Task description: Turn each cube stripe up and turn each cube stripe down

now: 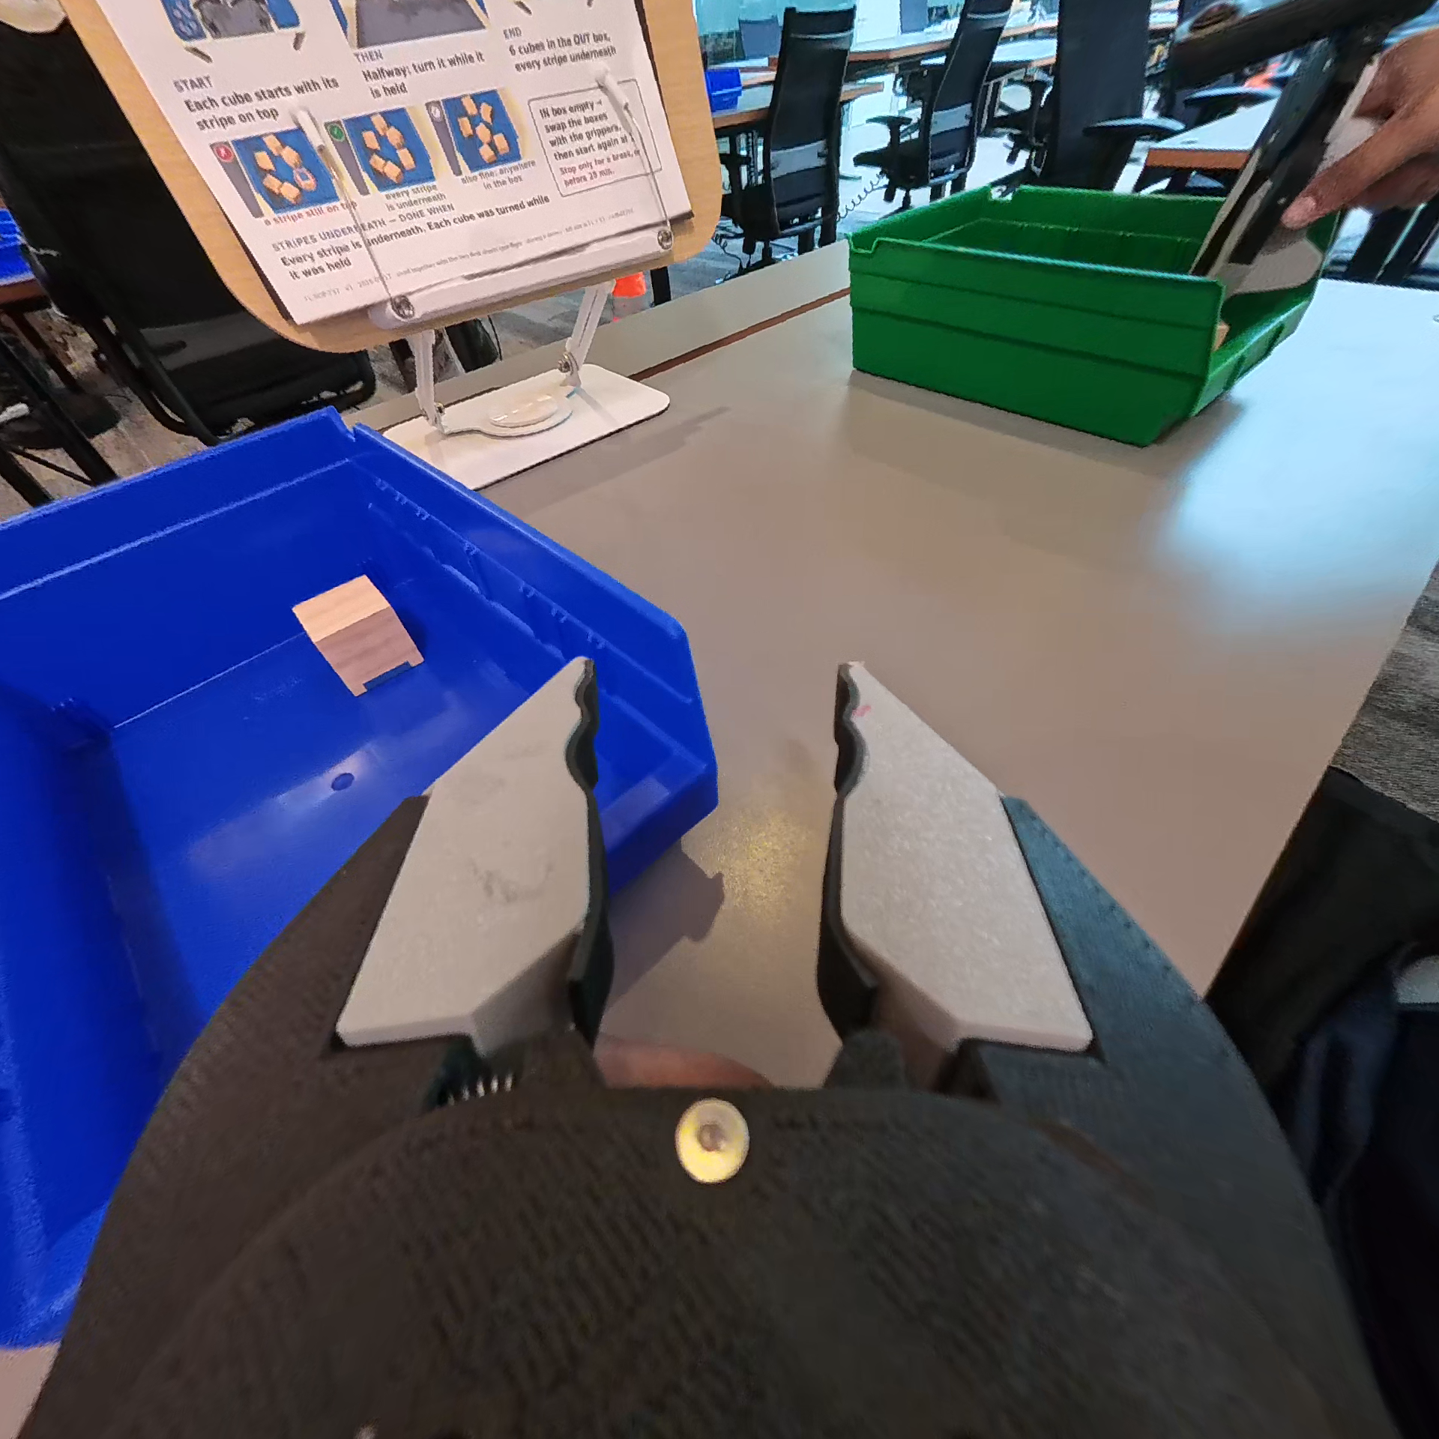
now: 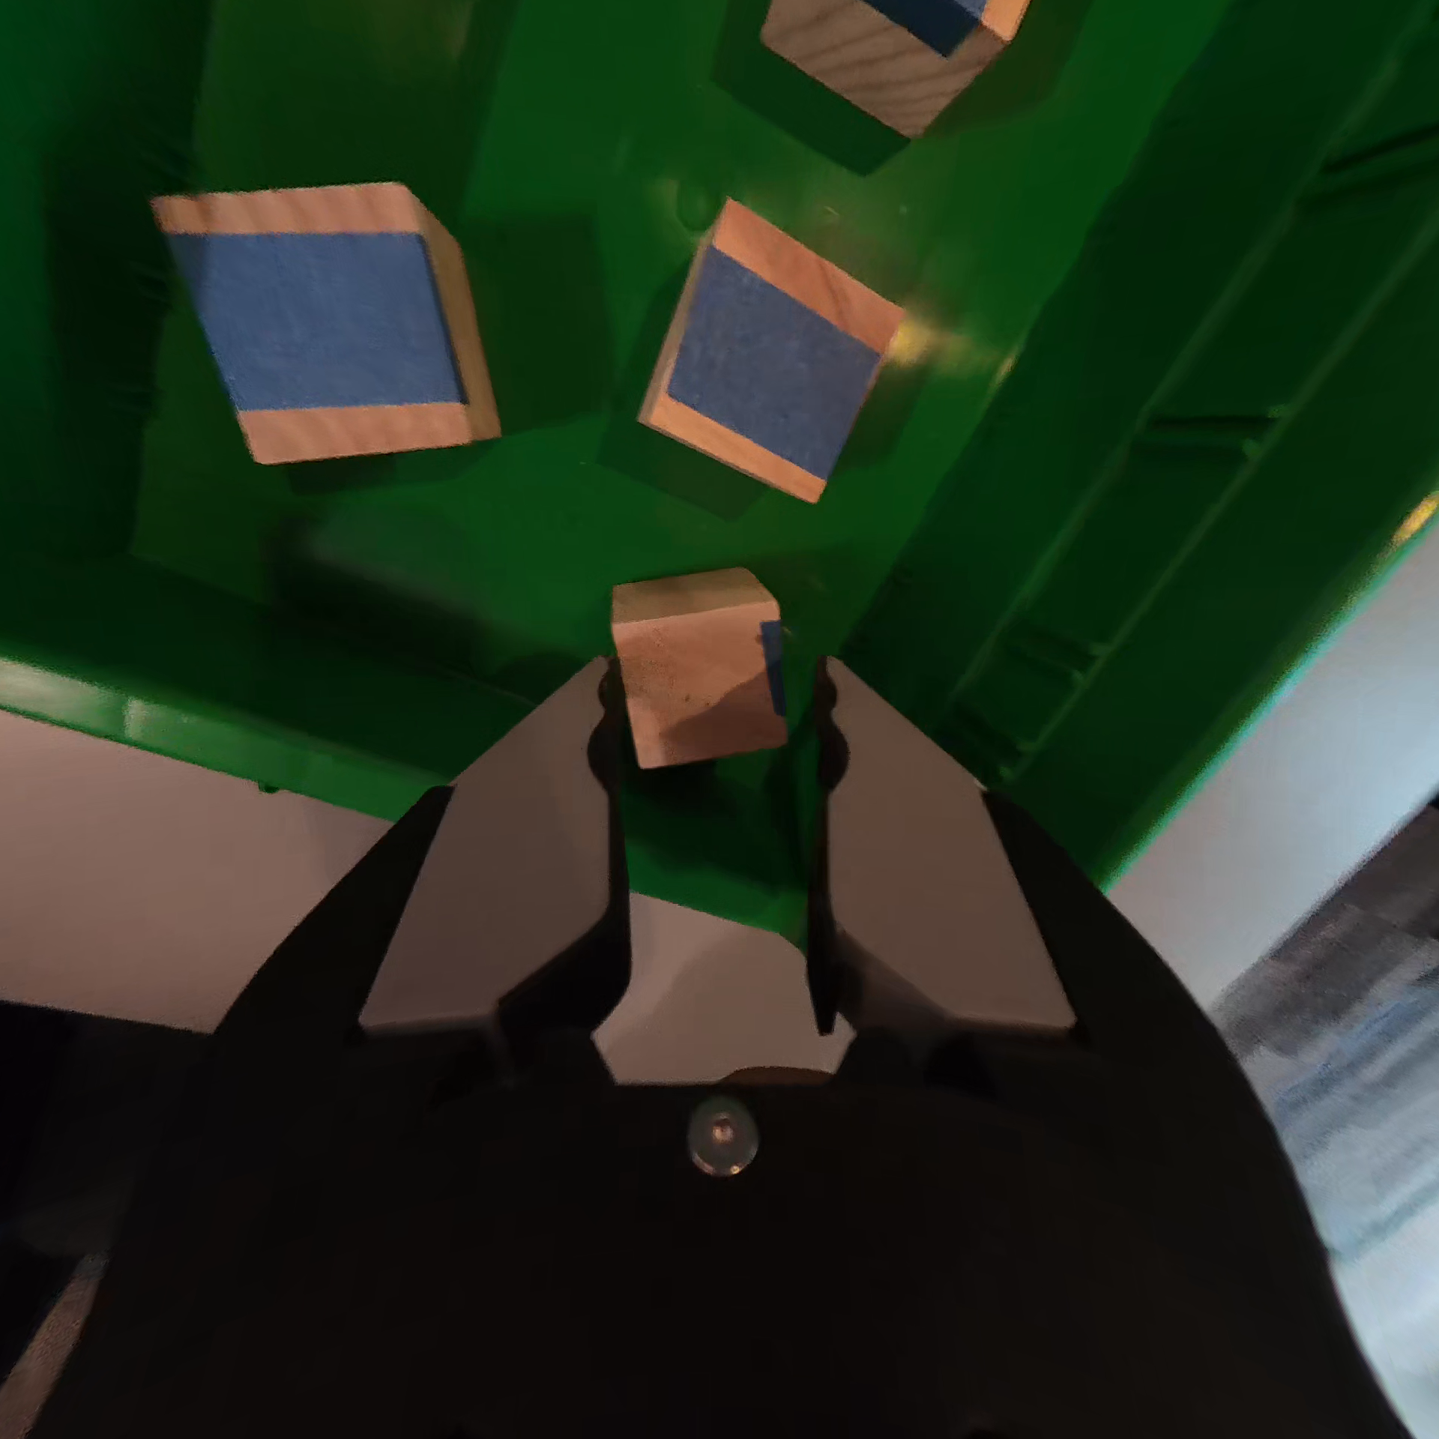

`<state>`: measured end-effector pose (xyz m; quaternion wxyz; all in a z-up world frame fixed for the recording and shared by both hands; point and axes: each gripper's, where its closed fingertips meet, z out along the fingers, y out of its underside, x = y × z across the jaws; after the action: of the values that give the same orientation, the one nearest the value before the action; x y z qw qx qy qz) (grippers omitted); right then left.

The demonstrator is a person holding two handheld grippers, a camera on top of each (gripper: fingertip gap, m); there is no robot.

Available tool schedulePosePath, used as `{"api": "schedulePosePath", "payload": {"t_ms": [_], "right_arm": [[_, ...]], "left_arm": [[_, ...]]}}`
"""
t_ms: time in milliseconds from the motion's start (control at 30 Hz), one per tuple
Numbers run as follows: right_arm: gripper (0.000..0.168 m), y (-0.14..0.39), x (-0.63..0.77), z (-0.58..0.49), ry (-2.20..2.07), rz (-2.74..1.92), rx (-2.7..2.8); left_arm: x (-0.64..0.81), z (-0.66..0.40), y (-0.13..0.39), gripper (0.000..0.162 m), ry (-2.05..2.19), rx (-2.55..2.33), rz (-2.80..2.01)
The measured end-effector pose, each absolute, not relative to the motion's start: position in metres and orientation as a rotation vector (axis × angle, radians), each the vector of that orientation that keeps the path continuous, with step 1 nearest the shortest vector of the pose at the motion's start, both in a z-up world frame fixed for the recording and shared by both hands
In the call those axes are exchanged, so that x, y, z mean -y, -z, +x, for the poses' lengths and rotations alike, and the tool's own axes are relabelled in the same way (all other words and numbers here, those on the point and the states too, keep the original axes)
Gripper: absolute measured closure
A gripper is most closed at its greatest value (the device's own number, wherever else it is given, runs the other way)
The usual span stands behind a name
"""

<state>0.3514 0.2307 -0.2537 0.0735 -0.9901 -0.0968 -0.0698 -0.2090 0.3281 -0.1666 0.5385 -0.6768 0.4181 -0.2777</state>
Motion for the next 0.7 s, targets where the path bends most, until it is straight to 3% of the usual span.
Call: {"api": "schedulePosePath", "payload": {"t_ms": [400, 600, 700], "right_arm": [[0.119, 0.250, -0.232, 0.343, -0.115, -2.924, 0.208], [0.133, 0.244, -0.234, 0.353, -0.121, -2.887, 0.166], [0.131, 0.245, -0.233, 0.350, -0.181, -2.886, 0.161]], "left_arm": [[-0.339, -0.229, 0.116, 0.103, 0.716, -0.903, -1.572], [-0.343, -0.245, 0.101, 0.103, 0.788, -0.829, -1.589], [-0.341, -0.247, 0.106, 0.103, 0.784, -0.832, -1.605]]}}
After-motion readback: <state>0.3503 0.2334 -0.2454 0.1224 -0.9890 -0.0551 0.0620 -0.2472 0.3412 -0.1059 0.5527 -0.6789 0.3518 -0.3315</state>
